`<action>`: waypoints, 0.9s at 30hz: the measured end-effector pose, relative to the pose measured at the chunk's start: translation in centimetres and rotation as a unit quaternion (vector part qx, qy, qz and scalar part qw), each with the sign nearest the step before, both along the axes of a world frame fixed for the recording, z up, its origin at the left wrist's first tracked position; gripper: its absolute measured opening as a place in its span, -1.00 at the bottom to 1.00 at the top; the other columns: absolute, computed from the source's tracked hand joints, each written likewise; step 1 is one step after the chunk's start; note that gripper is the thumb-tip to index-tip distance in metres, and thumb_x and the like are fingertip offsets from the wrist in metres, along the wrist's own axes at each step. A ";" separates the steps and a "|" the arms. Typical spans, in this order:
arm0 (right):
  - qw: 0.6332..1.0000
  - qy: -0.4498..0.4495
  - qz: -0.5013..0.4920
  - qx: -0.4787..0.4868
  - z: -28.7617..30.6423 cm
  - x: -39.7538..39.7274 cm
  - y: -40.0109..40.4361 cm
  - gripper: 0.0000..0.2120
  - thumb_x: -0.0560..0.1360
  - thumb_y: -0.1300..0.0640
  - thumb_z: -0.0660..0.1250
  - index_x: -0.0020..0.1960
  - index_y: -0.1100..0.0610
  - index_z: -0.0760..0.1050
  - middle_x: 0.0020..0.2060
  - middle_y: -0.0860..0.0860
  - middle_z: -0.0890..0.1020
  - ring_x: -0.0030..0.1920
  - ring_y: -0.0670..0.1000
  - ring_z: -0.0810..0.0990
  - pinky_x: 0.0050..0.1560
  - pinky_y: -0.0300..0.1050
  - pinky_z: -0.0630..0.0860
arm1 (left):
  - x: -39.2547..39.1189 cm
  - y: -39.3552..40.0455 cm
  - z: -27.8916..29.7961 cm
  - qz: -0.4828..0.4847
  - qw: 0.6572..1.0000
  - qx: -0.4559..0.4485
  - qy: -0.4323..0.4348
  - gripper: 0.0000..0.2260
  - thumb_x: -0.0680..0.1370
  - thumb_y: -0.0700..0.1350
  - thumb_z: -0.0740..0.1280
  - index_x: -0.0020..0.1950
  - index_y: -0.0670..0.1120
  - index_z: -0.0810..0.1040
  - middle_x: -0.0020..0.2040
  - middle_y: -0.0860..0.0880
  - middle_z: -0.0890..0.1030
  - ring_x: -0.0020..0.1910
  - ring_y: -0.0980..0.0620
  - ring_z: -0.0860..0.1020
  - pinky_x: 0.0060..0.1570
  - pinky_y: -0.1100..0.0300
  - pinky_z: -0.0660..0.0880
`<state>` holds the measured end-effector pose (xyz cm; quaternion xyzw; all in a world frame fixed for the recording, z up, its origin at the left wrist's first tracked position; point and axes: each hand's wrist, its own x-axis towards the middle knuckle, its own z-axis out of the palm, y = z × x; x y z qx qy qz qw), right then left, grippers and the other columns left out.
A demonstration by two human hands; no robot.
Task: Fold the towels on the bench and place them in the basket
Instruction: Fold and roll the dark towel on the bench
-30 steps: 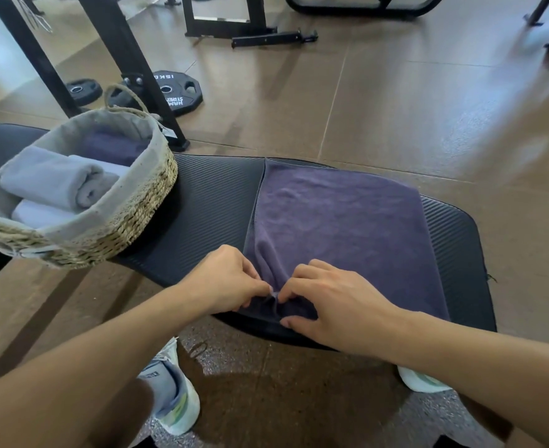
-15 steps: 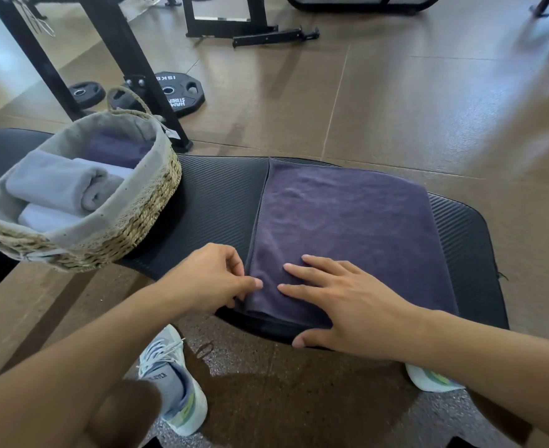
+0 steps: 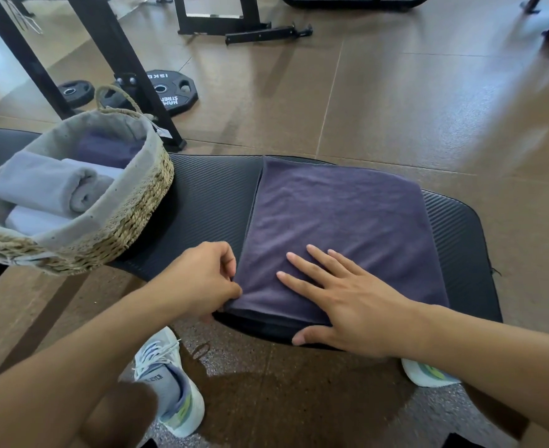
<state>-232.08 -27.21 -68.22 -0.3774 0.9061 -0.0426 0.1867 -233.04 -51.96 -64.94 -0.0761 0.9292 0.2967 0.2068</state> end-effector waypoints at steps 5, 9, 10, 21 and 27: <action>1.000 -0.002 0.010 0.006 -0.2 0.0 0.2 -0.19 0.53 -0.53 -0.07 0.60 -0.25 -0.35 0.59 -0.12 -0.38 0.55 0.00 -0.51 0.59 0.07 -0.35 | -0.3 -0.8 -0.2 -0.069 0.988 -0.123 -0.067 -0.70 0.35 0.07 0.59 -0.17 0.02 0.49 -0.31 0.01 0.68 -0.40 -0.01 0.67 -0.26 -0.03 0.66; 1.000 0.000 0.017 -0.016 -0.1 0.4 0.3 -0.24 0.55 -0.51 -0.08 0.61 -0.26 -0.29 0.60 -0.14 -0.34 0.55 -0.03 -0.51 0.58 0.04 -0.39 | -1.6 -1.1 0.2 -0.045 0.985 -0.142 0.087 -0.72 0.35 0.21 0.51 -0.22 0.08 0.52 -0.29 0.13 0.63 -0.22 0.08 0.61 -0.04 0.00 0.59; 1.000 -0.003 0.014 -0.028 0.0 0.5 0.3 -0.27 0.57 -0.49 -0.09 0.62 -0.26 -0.26 0.61 -0.15 -0.32 0.54 -0.06 -0.51 0.58 0.02 -0.38 | -1.7 -0.7 -0.1 -0.040 0.982 -0.101 0.152 -0.80 0.42 0.12 0.49 -0.17 0.08 0.53 -0.22 0.15 0.64 -0.14 0.07 0.61 0.03 0.01 0.57; 0.993 0.003 0.061 -0.101 -1.7 3.6 2.1 -0.33 0.65 -0.38 -0.05 0.66 -0.13 -0.08 0.64 -0.13 -0.08 0.61 -0.12 -0.29 0.62 0.05 -0.22 | -7.5 3.1 -7.1 -0.258 0.928 -0.196 0.185 -0.35 0.57 0.26 -0.29 0.65 0.08 -0.13 0.66 0.09 -0.16 0.62 0.08 -0.25 0.59 0.00 -0.23; 0.964 0.120 -0.159 -0.176 -0.3 -0.6 6.1 -0.40 0.65 -0.30 -0.02 0.63 -0.12 0.07 0.64 -0.09 0.06 0.64 -0.09 -0.15 0.62 -0.06 -0.12 | -9.7 2.9 -6.2 -0.162 0.945 -0.151 0.238 -0.47 0.70 0.10 -0.06 0.65 -0.05 0.07 0.67 -0.02 0.02 0.64 0.05 -0.11 0.60 0.05 -0.21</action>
